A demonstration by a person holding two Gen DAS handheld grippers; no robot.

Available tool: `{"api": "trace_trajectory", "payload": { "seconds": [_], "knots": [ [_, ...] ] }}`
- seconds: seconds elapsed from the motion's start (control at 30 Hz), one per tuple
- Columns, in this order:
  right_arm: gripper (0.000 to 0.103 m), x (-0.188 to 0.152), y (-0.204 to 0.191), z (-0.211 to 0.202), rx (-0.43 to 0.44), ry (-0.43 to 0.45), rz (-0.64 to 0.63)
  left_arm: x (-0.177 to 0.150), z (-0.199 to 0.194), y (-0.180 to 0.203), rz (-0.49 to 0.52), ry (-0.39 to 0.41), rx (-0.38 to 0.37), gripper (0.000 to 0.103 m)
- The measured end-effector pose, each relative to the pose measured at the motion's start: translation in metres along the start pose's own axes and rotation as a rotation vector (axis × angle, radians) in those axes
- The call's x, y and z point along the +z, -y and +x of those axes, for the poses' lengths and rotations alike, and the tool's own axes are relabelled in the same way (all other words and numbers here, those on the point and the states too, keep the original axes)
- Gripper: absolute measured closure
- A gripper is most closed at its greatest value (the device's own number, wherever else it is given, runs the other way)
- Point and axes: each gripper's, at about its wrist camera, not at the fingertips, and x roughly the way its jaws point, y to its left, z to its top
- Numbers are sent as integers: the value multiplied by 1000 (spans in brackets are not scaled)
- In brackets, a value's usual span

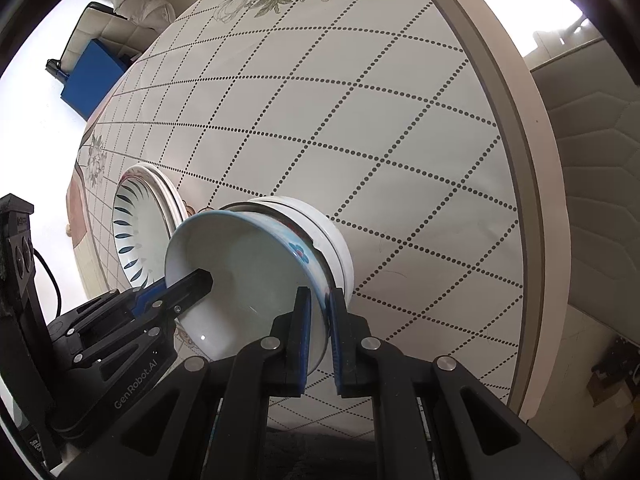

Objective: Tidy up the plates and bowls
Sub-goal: 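Lift the dotted bowl and carry it toward the nested bowls, then lower the dotted bowl into the nested bowls and open both tools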

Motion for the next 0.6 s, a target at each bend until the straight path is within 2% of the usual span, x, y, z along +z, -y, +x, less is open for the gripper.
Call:
{"api": "trace_trajectory", "payload": {
  "seconds": [0.3,0.47,0.6],
  "knots": [
    [92,4,1,5,4,-20,1,-3,-2,-4,-13,11,-4,93],
    [92,1,3,1,5,-10,-6,-11,-14,-5,-36,56,60,90],
    [92,-10,-7,-10,-73,46,-75,-25,-29,-6,-59,116,107,89]
  ]
}}
